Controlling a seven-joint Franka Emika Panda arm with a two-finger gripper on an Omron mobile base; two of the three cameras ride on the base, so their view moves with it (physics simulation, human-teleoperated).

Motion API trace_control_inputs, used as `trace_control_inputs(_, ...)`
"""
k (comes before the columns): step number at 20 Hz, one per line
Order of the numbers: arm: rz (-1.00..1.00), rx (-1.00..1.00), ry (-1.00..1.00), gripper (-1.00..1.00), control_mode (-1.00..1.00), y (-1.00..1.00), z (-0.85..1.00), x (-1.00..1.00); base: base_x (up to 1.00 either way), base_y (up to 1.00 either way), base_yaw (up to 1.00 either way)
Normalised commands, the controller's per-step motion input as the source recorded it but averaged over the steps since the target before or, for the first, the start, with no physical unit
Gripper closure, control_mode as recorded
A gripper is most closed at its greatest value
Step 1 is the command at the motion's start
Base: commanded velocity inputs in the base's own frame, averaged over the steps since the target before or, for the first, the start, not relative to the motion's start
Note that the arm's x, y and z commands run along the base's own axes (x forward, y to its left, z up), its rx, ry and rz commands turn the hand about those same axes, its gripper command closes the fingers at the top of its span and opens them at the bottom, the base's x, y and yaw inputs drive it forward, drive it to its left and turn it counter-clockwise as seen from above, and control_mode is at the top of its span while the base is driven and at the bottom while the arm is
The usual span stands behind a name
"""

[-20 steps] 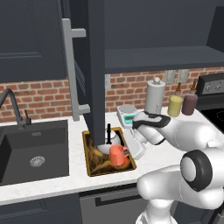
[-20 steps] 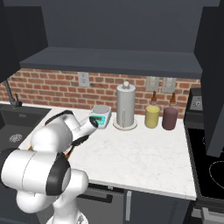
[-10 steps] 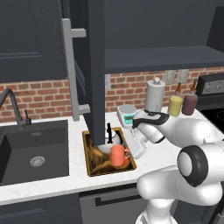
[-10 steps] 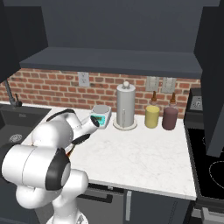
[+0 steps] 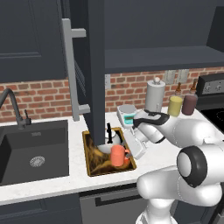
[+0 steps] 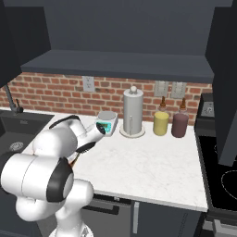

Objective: Pick the kettle from the counter and place it on the tray. Then pick the mug from the cabinet and place it on the tray. Then close the cabinet doors.

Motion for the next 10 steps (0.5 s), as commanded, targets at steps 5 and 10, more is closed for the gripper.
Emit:
trace_control_inputs(5,0.03,0.00,0.00,-1.00,-1.00,-0.07,0.03,-0.26,0.00,0.00,0.00)
trace_control_inputs(10,0.04,0.01,0.00,-1.00,-1.00,-0.17,0.27,-0.41,0.00,0.00,0.00)
